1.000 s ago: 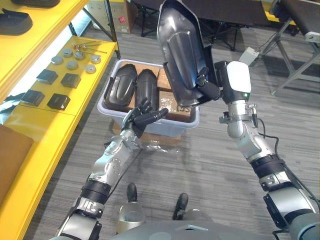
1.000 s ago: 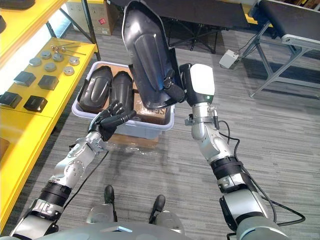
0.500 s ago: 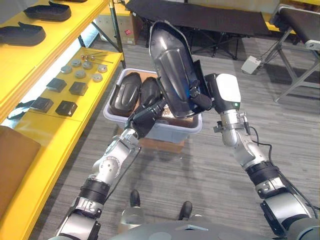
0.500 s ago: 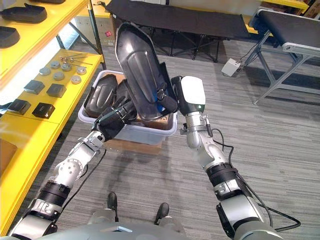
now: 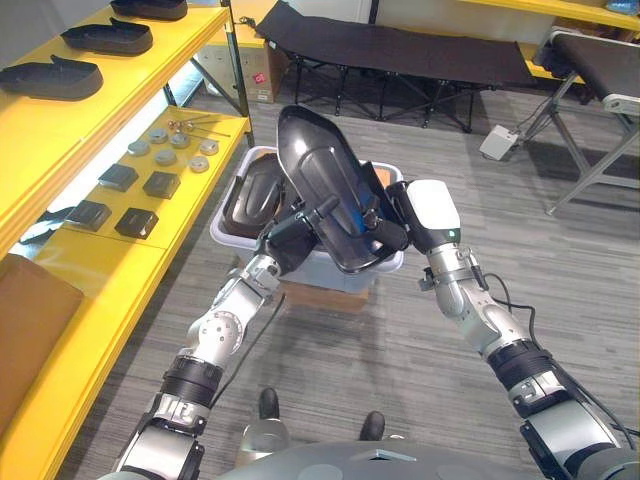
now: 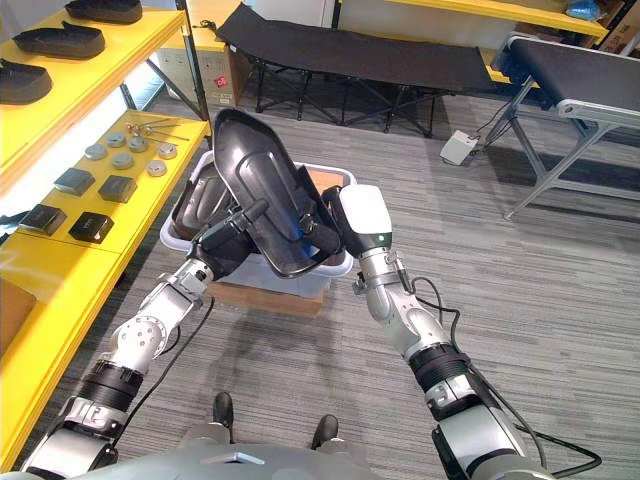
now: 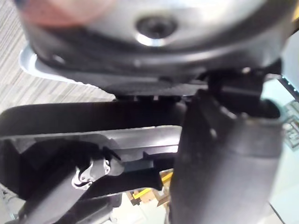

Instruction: Walk over and take three plastic housings, then place them on the shelf

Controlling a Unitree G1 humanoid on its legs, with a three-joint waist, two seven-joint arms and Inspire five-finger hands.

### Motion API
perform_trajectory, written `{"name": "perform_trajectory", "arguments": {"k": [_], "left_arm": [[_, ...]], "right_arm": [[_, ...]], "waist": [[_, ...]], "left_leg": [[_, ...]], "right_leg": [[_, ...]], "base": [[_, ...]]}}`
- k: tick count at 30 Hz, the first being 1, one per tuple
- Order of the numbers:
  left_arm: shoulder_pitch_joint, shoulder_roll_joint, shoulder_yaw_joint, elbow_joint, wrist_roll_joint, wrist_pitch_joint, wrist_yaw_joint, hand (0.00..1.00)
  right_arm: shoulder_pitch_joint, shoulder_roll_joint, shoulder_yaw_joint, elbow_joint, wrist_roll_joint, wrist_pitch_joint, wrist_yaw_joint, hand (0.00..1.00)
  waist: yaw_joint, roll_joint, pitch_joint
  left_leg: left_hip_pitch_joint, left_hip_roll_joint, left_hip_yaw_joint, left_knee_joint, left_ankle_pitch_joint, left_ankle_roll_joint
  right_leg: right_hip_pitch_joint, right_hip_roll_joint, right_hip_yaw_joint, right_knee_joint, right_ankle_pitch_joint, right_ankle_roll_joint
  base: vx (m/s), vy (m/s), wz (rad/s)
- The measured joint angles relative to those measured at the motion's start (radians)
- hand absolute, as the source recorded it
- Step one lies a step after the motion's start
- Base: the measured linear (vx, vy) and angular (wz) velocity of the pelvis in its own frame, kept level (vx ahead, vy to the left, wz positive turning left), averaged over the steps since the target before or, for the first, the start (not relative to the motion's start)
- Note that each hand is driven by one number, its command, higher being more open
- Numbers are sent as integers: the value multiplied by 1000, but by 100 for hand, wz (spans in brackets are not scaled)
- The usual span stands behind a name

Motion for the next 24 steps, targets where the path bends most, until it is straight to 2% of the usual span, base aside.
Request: {"name": "perform_trajectory", "arguments": {"k": [8, 12, 13, 19, 24], "left_arm": [[9, -5, -7, -46, 251, 3, 100, 100], [15, -22, -12, -46, 272, 9, 129, 100], [19, -24, -10, -46, 272, 9, 134, 0], [57, -40, -13, -46, 271, 6, 183, 0], [83, -69, -32, -31, 256, -49, 248, 0]], "right_arm": [[0, 4, -5, -1, 1, -38, 14, 0], [9, 26, 4, -25, 1, -59, 36, 0], [16, 34, 1, -31, 2, -58, 39, 0], [71, 61, 17, -33, 25, -50, 52, 0], [126, 94, 32, -42, 51, -37, 55, 0]], "waist": [[2, 0, 0], [2, 1, -1], [3, 2, -1], [6, 7, -6], [3, 18, -13]], "left_leg": [[0, -1, -1, 2, 0, 1], [0, -1, -1, 3, 0, 1], [1, -1, -2, 3, 0, 0], [1, 0, -4, 2, -4, -5], [1, 0, -1, 0, -6, -7]], "right_leg": [[0, 0, -1, 0, 0, 0], [1, 0, 0, 0, 0, 0], [1, 0, 0, 0, 0, 0], [2, 1, 4, 0, 0, 0], [0, 1, 11, 0, -1, -1]], "base": [[18, -4, 0], [0, 0, 0], [0, 0, 0], [0, 0, 0], [0, 0, -1]]}}
